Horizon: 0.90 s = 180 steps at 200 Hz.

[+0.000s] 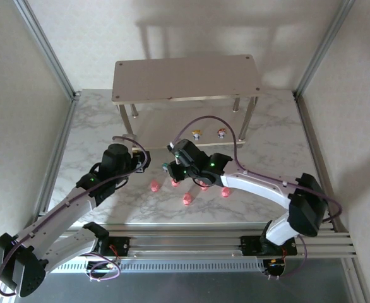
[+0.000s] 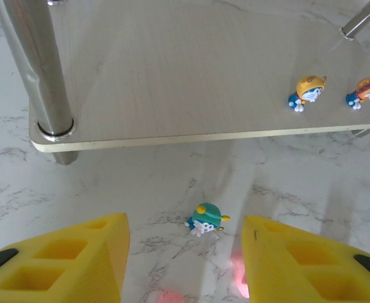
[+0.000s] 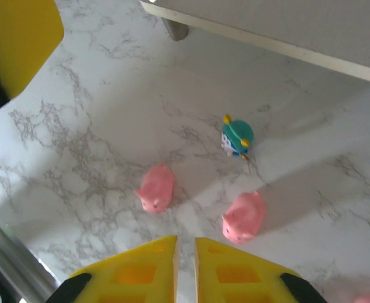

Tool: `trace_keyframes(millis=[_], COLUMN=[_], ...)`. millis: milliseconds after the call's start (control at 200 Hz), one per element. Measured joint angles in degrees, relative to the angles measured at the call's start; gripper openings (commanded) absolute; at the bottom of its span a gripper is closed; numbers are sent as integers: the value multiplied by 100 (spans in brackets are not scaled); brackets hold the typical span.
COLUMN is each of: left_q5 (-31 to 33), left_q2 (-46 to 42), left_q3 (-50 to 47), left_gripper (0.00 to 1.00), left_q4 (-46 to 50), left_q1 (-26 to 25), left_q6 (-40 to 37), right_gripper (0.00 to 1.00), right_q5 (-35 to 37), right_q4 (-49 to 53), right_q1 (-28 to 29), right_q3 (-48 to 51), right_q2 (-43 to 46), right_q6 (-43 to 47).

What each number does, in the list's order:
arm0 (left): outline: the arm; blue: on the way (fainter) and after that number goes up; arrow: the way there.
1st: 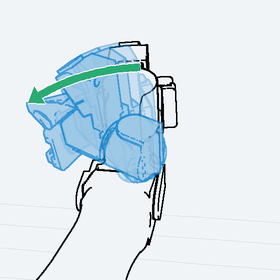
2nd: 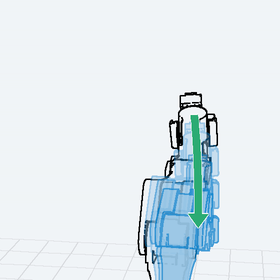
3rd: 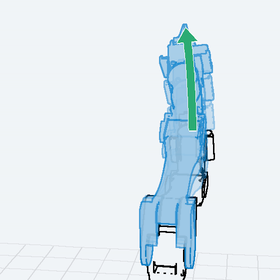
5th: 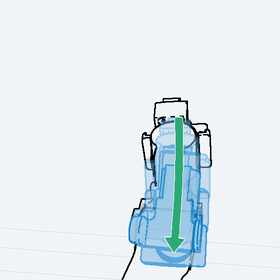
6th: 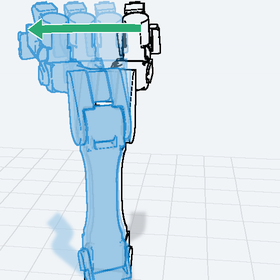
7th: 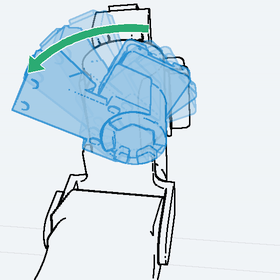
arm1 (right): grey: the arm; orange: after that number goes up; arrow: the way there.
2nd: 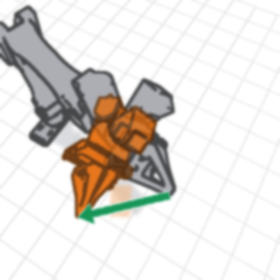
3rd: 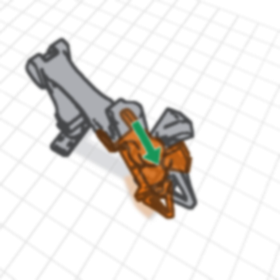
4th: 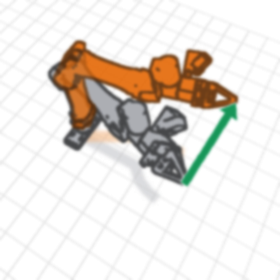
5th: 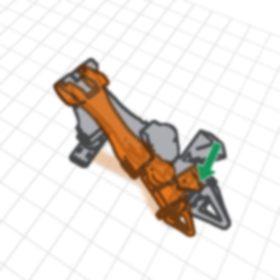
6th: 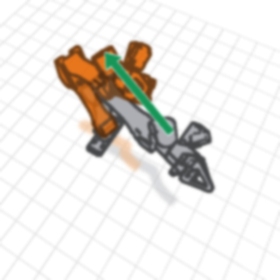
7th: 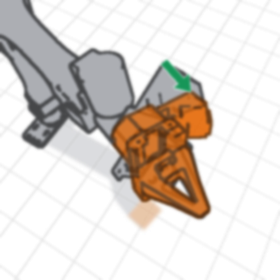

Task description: Place and organize the plastic toys onto the shelf

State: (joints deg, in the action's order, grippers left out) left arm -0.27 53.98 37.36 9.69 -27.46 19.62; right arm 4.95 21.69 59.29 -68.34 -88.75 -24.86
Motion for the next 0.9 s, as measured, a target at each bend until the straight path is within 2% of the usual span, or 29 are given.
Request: trace_keyframes(millis=[360,901], left_q5=[-98,-527], left_q2=[-173,-219], left_q3=[0,-74], left_gripper=[50,50], left_q4=[0,-90], left_q1=[352,704], left_q6=[-9,-33], right_gripper=[7,6], right_q5=[-4,297], right_q4=[133,238], right_q1=[0,-120], right_q3=[-448,-946], right_q2=[-1123,-1954], right_q6=[-4,-4])
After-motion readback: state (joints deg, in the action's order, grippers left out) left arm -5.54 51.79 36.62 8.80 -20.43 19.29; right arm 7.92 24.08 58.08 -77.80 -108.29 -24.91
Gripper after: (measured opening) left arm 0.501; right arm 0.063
